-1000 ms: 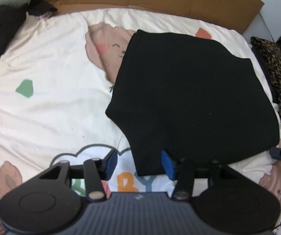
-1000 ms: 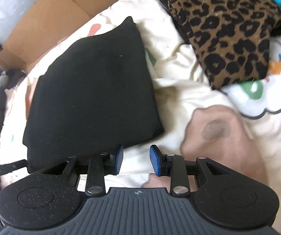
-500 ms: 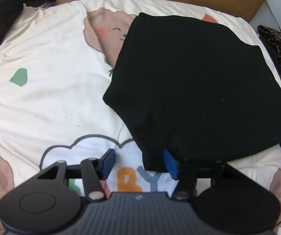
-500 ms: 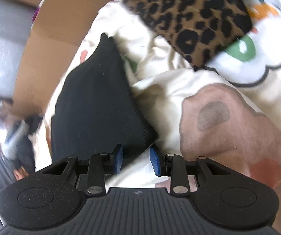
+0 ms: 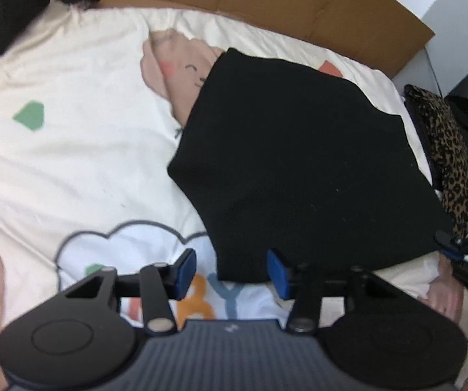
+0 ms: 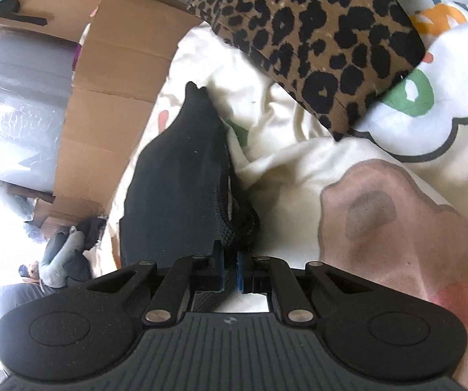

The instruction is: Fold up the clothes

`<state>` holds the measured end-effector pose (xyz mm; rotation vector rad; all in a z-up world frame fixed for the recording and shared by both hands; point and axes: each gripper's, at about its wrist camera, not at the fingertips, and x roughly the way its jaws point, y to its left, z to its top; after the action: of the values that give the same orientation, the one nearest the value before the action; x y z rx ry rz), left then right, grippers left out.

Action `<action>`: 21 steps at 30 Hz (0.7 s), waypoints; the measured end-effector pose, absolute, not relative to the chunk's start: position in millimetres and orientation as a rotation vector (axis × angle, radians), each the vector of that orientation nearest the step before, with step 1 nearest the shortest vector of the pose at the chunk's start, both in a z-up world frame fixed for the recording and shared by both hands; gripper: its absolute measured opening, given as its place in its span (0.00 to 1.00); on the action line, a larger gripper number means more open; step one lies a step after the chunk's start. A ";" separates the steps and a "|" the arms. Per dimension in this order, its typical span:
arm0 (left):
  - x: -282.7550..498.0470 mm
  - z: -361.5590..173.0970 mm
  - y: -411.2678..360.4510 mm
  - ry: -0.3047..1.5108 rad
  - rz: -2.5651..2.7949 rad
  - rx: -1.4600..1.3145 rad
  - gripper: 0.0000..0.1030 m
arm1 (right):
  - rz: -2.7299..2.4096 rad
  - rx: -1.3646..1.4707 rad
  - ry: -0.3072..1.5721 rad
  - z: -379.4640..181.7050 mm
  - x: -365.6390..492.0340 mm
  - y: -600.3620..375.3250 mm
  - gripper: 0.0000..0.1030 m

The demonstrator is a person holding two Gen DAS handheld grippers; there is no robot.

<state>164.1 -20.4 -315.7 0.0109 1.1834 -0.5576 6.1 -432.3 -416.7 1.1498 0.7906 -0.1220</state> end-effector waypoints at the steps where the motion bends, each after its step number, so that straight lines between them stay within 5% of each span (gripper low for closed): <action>1: 164.5 -318.4 -21.5 1.187 -0.557 0.002 0.49 | -0.125 1.152 0.794 -417.8 6.1 -432.5 0.09; 5: 166.3 -329.6 -19.0 1.203 -0.539 -0.067 0.46 | -0.137 1.168 0.807 -425.2 5.8 -433.3 0.20; 13: 162.3 -340.4 0.1 1.208 -0.535 -0.226 0.42 | -0.115 1.271 0.765 -444.8 10.4 -429.2 0.22; 15: 162.7 -342.6 1.8 1.209 -0.529 -0.233 0.26 | -0.109 1.284 0.758 -447.7 11.7 -426.4 0.22; 16: 163.3 -343.6 3.1 1.215 -0.524 -0.239 0.08 | -0.107 1.283 0.758 -448.3 12.7 -425.1 0.20; 21: 166.3 -338.4 9.0 1.232 -0.509 -0.274 0.06 | -0.098 1.252 0.757 -442.6 15.5 -423.4 0.06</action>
<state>166.3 8.9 -338.4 -0.2744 1.2315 -0.5094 15.5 -423.4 -442.6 1.2524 0.7574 -0.0977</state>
